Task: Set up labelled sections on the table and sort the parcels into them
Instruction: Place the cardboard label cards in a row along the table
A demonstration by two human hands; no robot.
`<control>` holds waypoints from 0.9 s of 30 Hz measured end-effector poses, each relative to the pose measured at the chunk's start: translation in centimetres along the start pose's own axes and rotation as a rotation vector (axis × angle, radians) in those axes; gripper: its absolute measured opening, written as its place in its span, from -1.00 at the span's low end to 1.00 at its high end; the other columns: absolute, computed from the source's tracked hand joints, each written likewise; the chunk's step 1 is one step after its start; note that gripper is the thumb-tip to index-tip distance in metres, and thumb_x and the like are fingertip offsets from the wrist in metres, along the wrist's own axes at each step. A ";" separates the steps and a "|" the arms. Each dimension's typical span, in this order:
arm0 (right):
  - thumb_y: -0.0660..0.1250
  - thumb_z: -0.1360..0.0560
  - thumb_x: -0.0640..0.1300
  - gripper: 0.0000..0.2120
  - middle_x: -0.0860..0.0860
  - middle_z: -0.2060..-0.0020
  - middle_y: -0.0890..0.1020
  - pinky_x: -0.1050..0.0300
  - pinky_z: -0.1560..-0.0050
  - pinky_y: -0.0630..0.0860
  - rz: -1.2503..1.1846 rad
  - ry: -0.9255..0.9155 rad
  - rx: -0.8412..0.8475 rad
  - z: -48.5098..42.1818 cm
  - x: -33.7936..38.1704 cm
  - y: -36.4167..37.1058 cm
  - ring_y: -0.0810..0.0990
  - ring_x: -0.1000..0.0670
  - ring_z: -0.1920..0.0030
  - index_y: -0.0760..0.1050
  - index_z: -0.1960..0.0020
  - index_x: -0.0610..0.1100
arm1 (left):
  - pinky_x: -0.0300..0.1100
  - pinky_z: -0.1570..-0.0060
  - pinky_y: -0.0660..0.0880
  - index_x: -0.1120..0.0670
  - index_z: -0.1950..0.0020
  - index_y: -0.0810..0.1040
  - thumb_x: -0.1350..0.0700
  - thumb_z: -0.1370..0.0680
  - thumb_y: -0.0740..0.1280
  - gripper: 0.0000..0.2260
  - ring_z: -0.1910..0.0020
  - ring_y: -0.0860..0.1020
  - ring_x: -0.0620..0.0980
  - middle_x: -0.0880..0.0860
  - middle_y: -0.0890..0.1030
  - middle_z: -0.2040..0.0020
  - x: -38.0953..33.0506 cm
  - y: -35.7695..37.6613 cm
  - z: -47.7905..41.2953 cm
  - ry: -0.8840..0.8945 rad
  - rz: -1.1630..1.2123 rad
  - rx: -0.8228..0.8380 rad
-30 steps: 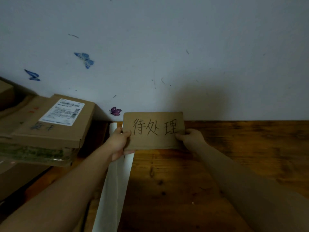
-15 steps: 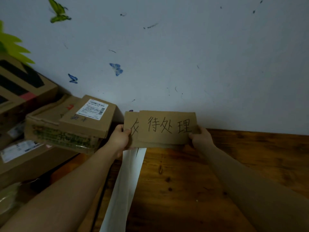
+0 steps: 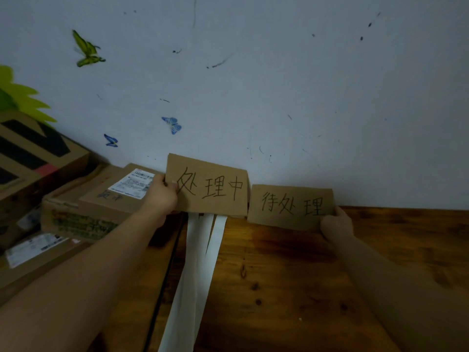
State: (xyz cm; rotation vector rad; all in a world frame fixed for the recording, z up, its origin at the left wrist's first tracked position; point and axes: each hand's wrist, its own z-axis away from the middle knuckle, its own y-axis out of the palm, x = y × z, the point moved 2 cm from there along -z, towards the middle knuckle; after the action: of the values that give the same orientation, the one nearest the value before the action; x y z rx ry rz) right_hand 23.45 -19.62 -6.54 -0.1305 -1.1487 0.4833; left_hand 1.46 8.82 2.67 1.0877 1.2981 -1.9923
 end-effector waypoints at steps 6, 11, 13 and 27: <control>0.18 -0.46 -0.37 -0.60 -0.17 -0.15 0.56 -0.18 -0.18 0.48 0.114 -0.025 0.041 0.0 -1.3 2.5 0.49 -0.24 -0.16 0.44 -0.25 -0.11 | -0.08 0.17 0.38 0.13 -0.28 0.36 0.14 -0.64 0.12 -0.77 0.00 0.39 0.09 0.09 0.40 -0.03 0.7 -0.5 -0.5 0.055 -0.129 -0.032; 0.18 -0.54 -0.25 -0.41 -0.22 -0.37 0.32 -0.18 -0.32 0.36 0.460 -0.067 0.192 -0.9 -1.9 4.8 0.33 -0.28 -0.33 0.08 -0.52 -0.08 | -0.03 0.01 0.36 0.15 -0.27 0.36 0.13 -0.64 0.11 -0.78 -0.03 0.42 0.12 0.11 0.43 -0.02 1.3 -0.8 -1.0 0.066 -0.205 -0.048; 0.16 -0.57 -0.14 -0.33 -0.23 -0.47 0.09 -0.20 -0.41 0.22 0.774 -0.157 0.239 -0.3 -2.3 5.4 0.15 -0.29 -0.43 -0.11 -0.56 -0.01 | -0.03 0.00 0.37 0.16 -0.25 0.37 0.14 -0.64 0.12 -0.79 -0.04 0.43 0.15 0.13 0.44 -0.02 1.3 -0.7 -1.2 0.067 -0.201 -0.049; -0.04 -0.63 0.05 -0.46 -0.11 -0.56 -0.12 -0.25 -0.47 -0.12 1.277 -0.386 0.497 0.0 -4.1 7.9 -0.17 -0.23 -0.53 -0.08 -0.56 -0.02 | 0.02 -0.02 0.44 0.06 -0.20 0.38 0.09 -0.63 0.13 -0.83 -0.08 0.46 0.13 0.10 0.47 -0.06 1.8 -0.2 -1.3 0.039 -0.183 -0.029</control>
State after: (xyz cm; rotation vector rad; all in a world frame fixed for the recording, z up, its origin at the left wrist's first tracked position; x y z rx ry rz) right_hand 19.72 -14.35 -12.74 -0.3450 -1.1715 1.9721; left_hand 0.76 10.07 0.97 1.0309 1.4895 -2.0861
